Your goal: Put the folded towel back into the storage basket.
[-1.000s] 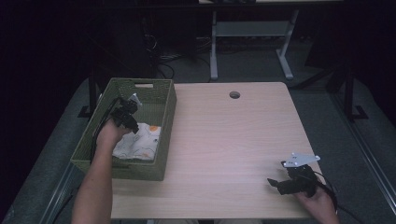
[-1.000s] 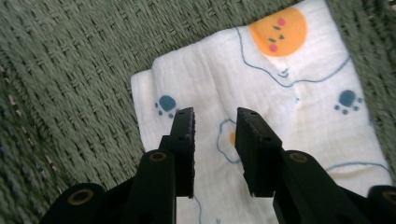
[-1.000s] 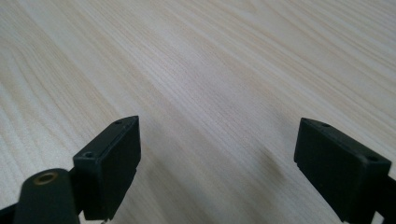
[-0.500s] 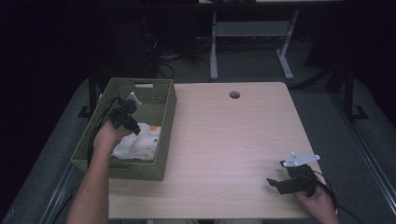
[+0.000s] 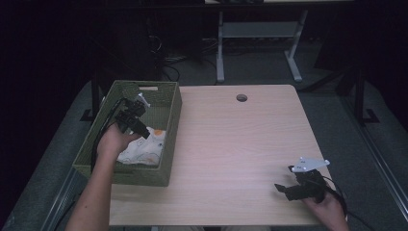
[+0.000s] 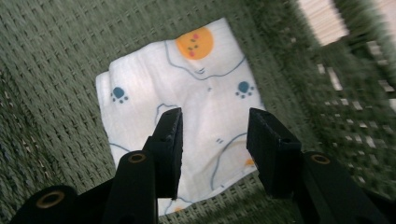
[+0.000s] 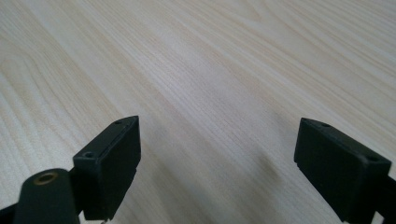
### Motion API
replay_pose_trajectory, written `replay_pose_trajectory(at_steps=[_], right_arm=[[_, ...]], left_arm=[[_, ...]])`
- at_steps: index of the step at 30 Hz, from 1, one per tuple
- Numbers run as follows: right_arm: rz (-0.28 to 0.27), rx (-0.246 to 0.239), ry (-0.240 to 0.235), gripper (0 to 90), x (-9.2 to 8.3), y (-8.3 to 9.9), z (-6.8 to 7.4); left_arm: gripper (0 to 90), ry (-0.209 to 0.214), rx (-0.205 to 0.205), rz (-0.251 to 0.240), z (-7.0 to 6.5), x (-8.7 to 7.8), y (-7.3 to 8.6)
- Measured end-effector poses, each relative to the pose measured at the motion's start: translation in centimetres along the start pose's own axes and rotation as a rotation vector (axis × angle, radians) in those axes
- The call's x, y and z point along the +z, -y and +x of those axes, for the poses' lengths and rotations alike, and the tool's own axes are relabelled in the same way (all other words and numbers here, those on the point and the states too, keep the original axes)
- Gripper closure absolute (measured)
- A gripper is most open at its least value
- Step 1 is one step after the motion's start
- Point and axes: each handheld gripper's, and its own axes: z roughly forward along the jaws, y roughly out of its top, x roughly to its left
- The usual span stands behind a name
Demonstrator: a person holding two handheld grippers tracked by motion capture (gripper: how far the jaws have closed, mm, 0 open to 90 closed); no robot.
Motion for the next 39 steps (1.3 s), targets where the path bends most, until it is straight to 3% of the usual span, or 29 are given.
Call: replay_pose_trajectory(at_steps=[9, 16, 24, 39], right_arm=[[-0.009, -0.007, 0.004, 14.4, -0.3, 0.1, 0.1], [-0.008, 0.002, 0.003, 14.5, -0.4, 0.1, 0.1], [-0.013, 0.005, 0.007, 14.4, -0.5, 0.1, 0.1], [-0.017, -0.001, 0.001, 14.3, -0.4, 0.0, 0.1]], left_arm=[[55.5, -0.007, 0.019, 0.007, -1.2, -0.5, 0.1], [55.9, -0.012, 0.035, -0.034, -2.3, -2.3, 0.2], [56.0, -0.027, 0.056, -0.034, -3.7, -3.9, -0.3], [51.8, -0.011, 0.100, -0.008, -6.1, -4.2, -1.7]])
